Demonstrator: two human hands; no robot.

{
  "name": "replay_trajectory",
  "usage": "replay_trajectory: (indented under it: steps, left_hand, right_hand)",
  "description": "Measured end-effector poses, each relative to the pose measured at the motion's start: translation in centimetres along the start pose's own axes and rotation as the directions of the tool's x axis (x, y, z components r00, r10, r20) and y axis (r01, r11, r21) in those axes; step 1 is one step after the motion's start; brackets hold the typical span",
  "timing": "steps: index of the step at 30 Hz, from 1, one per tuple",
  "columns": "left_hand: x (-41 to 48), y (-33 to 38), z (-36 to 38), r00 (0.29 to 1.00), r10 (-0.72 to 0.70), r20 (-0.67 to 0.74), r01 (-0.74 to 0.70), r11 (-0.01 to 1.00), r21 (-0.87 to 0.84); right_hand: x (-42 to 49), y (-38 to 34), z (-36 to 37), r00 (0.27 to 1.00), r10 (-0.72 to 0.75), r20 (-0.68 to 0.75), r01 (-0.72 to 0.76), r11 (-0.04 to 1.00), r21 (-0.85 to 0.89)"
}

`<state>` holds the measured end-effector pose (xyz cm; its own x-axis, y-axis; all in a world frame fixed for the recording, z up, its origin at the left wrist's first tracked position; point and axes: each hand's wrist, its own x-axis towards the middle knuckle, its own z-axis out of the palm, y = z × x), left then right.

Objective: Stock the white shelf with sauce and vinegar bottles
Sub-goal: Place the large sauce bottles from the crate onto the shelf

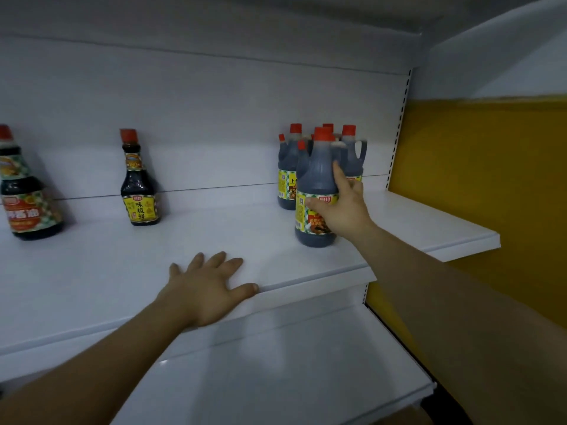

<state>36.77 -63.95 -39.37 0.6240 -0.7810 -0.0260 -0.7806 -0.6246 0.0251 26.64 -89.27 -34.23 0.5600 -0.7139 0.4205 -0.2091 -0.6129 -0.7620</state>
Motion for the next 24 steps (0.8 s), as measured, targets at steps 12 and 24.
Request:
replay_trajectory:
  steps: [12, 24]
  left_hand:
    - [0.2, -0.2, 0.7, 0.998, 0.024, -0.064, -0.022, 0.999, 0.030]
    - [0.0, -0.1, 0.5, 0.999, 0.011, -0.047, -0.010, 1.000, 0.018]
  right_hand:
    - [5.0, 1.9, 2.9, 0.994, -0.064, -0.091, 0.038, 0.964, -0.264]
    - [7.1, 3.3, 4.0, 0.992, 0.017, -0.122, -0.062, 0.925, -0.374]
